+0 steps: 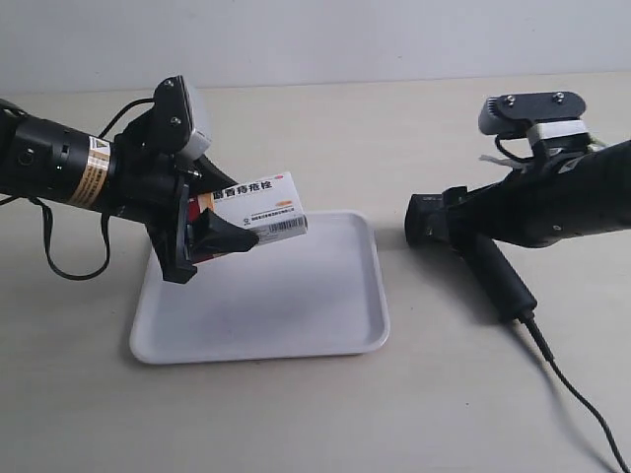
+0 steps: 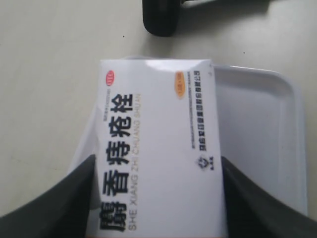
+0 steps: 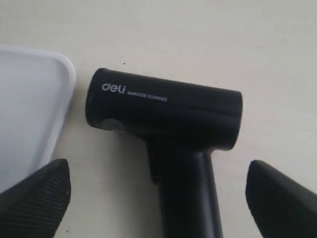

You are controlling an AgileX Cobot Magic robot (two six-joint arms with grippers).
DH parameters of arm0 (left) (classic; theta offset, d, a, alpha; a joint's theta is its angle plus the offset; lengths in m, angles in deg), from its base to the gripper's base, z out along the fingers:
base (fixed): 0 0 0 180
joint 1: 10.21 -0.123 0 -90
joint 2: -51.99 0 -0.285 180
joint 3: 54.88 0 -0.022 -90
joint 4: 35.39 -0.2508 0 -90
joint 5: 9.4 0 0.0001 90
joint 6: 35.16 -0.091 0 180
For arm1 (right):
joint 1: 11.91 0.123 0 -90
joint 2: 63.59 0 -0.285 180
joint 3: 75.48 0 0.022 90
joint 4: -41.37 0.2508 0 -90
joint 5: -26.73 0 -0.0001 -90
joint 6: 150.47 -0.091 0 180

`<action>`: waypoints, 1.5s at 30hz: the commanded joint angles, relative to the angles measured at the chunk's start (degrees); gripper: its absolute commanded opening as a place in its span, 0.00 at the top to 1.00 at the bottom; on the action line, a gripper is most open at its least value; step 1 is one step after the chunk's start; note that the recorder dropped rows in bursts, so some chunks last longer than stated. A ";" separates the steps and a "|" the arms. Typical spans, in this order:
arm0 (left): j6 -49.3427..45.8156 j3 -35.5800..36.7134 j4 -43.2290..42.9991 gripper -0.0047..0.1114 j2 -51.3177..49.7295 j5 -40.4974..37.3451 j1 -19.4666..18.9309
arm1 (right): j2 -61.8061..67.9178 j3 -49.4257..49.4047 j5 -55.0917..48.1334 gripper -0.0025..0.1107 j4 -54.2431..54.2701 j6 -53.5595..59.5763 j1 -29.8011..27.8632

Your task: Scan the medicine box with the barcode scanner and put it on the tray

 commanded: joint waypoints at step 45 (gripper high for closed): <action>-1.76 0.88 -0.41 0.96 -7.71 3.48 -3.19 | 5.65 3.79 4.24 0.98 -22.87 -0.81 -0.07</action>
